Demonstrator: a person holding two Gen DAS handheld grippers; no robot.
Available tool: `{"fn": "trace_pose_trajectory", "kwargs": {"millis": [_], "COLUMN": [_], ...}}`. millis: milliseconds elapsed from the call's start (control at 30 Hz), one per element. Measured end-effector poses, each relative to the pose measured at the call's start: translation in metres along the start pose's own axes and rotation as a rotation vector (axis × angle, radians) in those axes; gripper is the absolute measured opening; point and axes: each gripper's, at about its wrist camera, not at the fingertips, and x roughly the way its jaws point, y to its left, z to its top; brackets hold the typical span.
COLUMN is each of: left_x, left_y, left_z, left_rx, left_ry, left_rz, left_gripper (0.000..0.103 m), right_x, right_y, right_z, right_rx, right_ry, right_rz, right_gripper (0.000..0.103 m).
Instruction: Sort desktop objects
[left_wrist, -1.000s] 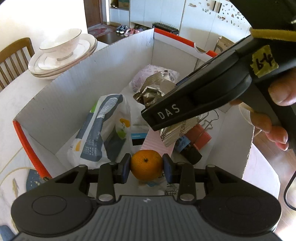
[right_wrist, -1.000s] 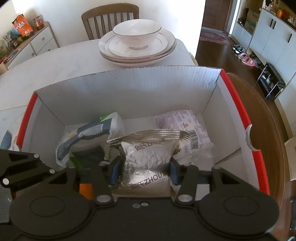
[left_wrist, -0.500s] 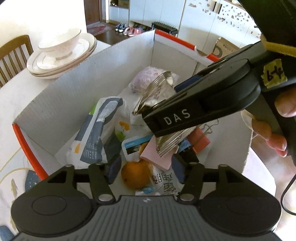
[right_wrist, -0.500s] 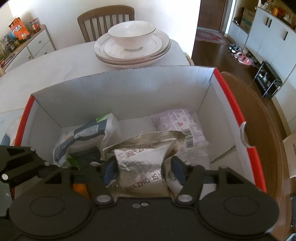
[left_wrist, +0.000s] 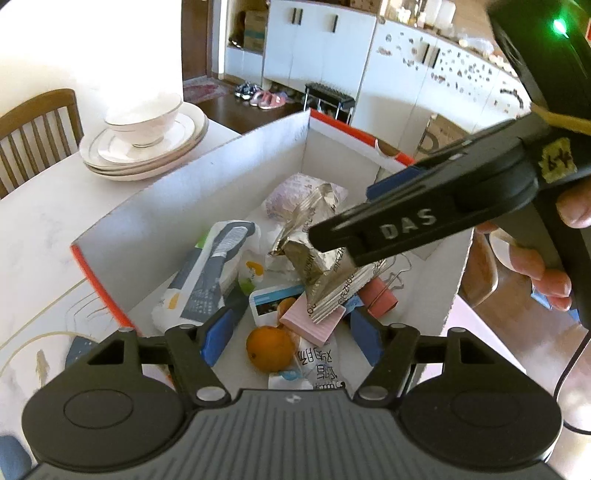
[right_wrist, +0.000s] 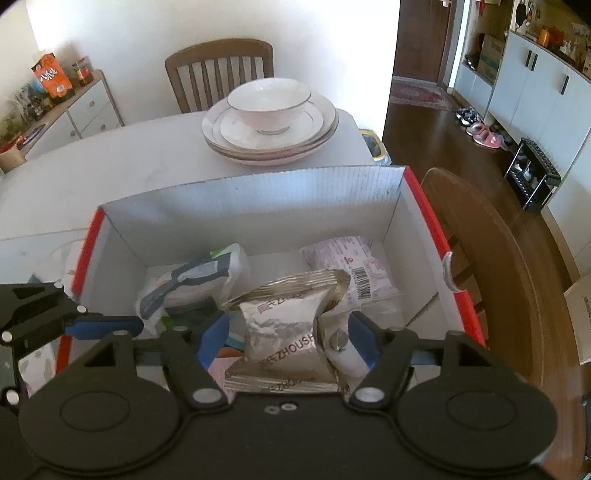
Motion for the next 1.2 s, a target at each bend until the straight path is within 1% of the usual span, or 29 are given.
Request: {"fn": "trace_pose_trajectory", "kwargs": {"millis": [233, 533, 600, 767, 833, 867, 1000, 1167, 1200], "left_x": [-0.021, -0.051, -0.057, -0.073, -0.078, -0.081, -0.090, -0.097, -0.099], "left_y": [0.010, 0.019, 0.019, 0.021, 0.021, 0.021, 0.024, 0.027, 0.027], "left_z": [-0.005, -0.014, -0.017, -0.024, -0.027, -0.029, -0.035, -0.042, -0.044], "left_rx": [-0.033, -0.032, -0.025, -0.008, 0.001, 0.004, 0.005, 0.013, 0.015], "left_ry": [-0.042, -0.099, -0.109, -0.127, -0.132, -0.135, -0.140, -0.144, -0.146], "left_rz": [0.003, 0.022, 0.028, 0.034, 0.045, 0.046, 0.044, 0.050, 0.050], "left_gripper": [0.069, 0.070, 0.075, 0.076, 0.079, 0.082, 0.085, 0.086, 0.088], "right_x": [-0.025, -0.065, -0.072, -0.088, -0.092, -0.095, -0.102, -0.110, -0.111], "right_y": [0.003, 0.014, 0.019, 0.033, 0.040, 0.044, 0.057, 0.069, 0.070], "right_z": [-0.007, -0.023, -0.028, -0.042, -0.047, -0.050, -0.058, -0.070, -0.072], "right_rx": [0.017, 0.026, 0.025, 0.014, 0.011, 0.010, 0.007, 0.018, 0.021], "right_ry": [-0.039, -0.124, -0.140, -0.178, -0.193, -0.201, -0.230, -0.257, -0.260], "right_rz": [0.008, 0.008, 0.011, 0.009, 0.002, 0.002, -0.004, -0.013, -0.015], "right_gripper": [0.072, 0.075, 0.075, 0.077, 0.078, 0.079, 0.084, 0.089, 0.089]}}
